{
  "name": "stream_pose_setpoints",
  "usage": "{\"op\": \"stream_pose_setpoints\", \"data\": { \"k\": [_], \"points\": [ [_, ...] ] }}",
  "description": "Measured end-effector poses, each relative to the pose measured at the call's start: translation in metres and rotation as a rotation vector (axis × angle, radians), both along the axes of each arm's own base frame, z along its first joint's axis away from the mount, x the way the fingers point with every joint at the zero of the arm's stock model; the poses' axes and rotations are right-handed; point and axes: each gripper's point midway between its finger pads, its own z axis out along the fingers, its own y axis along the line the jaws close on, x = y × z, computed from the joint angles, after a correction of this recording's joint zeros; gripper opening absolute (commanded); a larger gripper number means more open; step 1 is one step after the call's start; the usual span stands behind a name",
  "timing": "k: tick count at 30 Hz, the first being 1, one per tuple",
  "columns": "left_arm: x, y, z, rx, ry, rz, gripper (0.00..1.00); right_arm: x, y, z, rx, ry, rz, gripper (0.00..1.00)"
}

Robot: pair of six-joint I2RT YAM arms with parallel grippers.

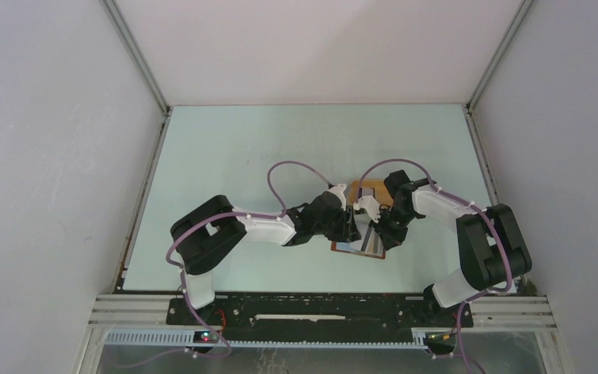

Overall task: Put the credit cards into the card holder
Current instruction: Insert the credit card into the card holder.

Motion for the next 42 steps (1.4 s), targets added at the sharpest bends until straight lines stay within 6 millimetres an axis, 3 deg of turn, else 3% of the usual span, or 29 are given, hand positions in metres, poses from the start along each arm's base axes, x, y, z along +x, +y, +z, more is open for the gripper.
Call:
{"op": "stream_pose_setpoints", "data": {
  "k": [13,42],
  "points": [
    [-0.003,0.001,-0.008,-0.021,0.023,0.016,0.46,0.000,0.000,-0.001,-0.002,0.006,-0.008,0.09],
    [-0.012,-0.015,-0.007,-0.106,0.090,-0.012,0.45,-0.001,0.001,-0.002,-0.004,0.018,-0.018,0.09]
  ]
}}
